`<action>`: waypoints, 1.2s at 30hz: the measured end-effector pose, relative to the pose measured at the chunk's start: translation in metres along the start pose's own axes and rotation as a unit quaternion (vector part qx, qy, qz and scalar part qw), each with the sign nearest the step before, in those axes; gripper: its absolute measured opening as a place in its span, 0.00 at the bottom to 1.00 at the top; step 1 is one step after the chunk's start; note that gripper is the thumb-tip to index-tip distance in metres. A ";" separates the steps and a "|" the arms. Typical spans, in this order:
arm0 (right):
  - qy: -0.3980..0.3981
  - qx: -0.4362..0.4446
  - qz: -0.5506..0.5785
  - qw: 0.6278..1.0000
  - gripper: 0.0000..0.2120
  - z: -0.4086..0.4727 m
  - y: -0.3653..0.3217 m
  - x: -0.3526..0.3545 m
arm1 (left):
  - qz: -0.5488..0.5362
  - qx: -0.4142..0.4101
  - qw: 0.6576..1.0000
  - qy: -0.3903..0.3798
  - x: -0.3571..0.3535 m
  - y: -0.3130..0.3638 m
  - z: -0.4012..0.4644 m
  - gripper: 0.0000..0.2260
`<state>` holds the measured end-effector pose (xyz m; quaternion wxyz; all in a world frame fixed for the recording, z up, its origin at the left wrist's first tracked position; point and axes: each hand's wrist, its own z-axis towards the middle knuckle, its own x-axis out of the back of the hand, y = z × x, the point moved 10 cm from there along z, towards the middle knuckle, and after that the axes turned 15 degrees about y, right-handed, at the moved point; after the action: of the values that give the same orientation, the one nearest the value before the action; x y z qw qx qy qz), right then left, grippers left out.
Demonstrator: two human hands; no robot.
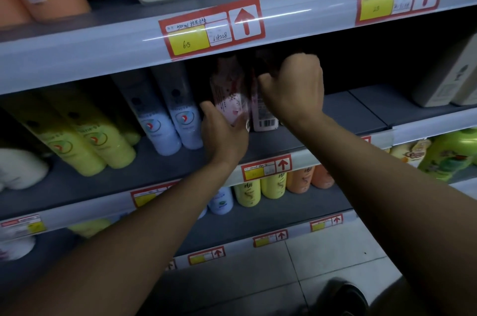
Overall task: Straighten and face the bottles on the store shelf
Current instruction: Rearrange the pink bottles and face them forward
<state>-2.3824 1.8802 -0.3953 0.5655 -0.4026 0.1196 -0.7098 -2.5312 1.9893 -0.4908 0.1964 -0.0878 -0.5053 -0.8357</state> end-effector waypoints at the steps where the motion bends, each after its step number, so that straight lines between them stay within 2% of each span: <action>1: -0.002 -0.009 0.000 1.000 0.13 0.001 -0.001 -0.001 | 0.002 -0.005 1.000 -0.009 0.000 -0.001 0.001 0.21; 6: 0.002 -0.037 0.002 0.999 0.09 0.007 -0.002 -0.005 | 0.024 -0.037 0.999 -0.032 -0.003 -0.001 0.001 0.14; 10: -0.033 -0.031 -0.011 0.999 0.06 0.012 -0.005 -0.012 | 0.050 -0.060 0.997 -0.026 -0.003 -0.002 -0.002 0.07; 14: -0.059 -0.037 -0.038 0.997 0.17 0.015 -0.001 -0.017 | 0.034 -0.066 0.997 -0.019 -0.001 -0.002 -0.005 0.05; 16: -0.058 -0.027 -0.037 0.997 0.16 0.018 0.000 -0.019 | 0.013 -0.058 0.998 -0.019 -0.001 -0.001 -0.004 0.09; 18: -0.054 -0.006 -0.038 0.998 0.09 0.019 -0.002 -0.021 | -0.002 -0.031 1.000 -0.004 0.003 0.000 -0.002 0.19; 21: -0.050 0.062 -0.079 0.994 0.04 0.021 -0.011 -0.025 | 0.078 -0.002 0.997 0.020 0.005 0.000 0.001 0.33; 23: -0.045 0.072 -0.101 0.991 0.05 0.022 -0.010 -0.028 | 0.125 0.010 0.992 0.024 0.004 0.000 0.003 0.35; 25: -0.045 0.057 -0.104 0.992 0.06 0.024 -0.002 -0.031 | 0.112 0.015 0.993 0.022 0.002 0.000 0.002 0.32; 28: -0.057 0.073 -0.137 0.986 0.07 0.026 0.002 -0.036 | 0.027 0.027 0.999 -0.017 -0.005 -0.002 -0.002 0.24; 30: -0.063 0.090 -0.150 0.983 0.08 0.027 0.001 -0.036 | -0.031 0.016 0.998 -0.054 -0.008 -0.004 -0.001 0.21; 33: -0.055 0.064 -0.119 0.989 0.09 0.028 0.004 -0.034 | -0.065 -0.021 0.992 -0.106 -0.012 -0.010 -0.003 0.17; 36: -0.040 0.039 -0.094 0.994 0.12 0.029 0.008 -0.033 | -0.039 -0.082 0.993 -0.074 -0.009 -0.009 -0.006 0.16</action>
<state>-2.3553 1.9152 -0.3960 0.5158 -0.4174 0.0308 -0.7475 -2.5262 1.9902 -0.5038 0.1180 -0.1460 -0.4512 -0.8725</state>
